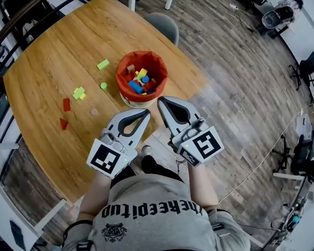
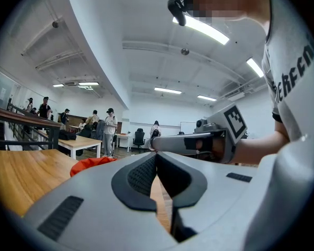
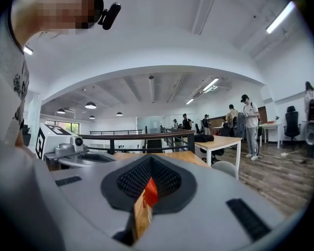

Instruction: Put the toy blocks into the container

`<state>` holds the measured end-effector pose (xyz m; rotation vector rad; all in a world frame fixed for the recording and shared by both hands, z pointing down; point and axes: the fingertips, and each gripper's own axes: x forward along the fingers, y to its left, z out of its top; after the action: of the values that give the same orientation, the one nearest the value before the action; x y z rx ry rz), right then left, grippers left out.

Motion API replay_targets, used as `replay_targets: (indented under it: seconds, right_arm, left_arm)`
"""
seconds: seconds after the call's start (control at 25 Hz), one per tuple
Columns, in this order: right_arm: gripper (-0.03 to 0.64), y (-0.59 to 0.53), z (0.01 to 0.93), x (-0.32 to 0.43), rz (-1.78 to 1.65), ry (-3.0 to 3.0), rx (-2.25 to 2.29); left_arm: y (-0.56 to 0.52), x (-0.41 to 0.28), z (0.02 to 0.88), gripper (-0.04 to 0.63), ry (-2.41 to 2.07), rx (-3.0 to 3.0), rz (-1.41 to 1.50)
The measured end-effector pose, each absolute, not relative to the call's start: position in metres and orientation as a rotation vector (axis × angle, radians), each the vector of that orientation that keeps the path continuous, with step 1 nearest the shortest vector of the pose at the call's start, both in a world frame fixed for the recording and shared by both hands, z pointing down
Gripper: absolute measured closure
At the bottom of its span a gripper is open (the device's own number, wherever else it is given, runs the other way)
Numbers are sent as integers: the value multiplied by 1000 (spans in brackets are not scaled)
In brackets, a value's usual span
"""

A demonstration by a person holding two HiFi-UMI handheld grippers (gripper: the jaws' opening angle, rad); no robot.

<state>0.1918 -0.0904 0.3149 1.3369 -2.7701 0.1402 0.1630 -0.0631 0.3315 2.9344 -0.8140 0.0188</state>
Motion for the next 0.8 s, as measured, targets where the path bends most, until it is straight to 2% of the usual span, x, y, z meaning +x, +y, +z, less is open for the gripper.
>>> replay_targets:
  seconds: [0.8]
  right_arm:
    - [606, -66, 315, 211, 59, -2787, 1290]
  left_arm:
    - [-60, 195, 326, 581, -774, 2977, 2]
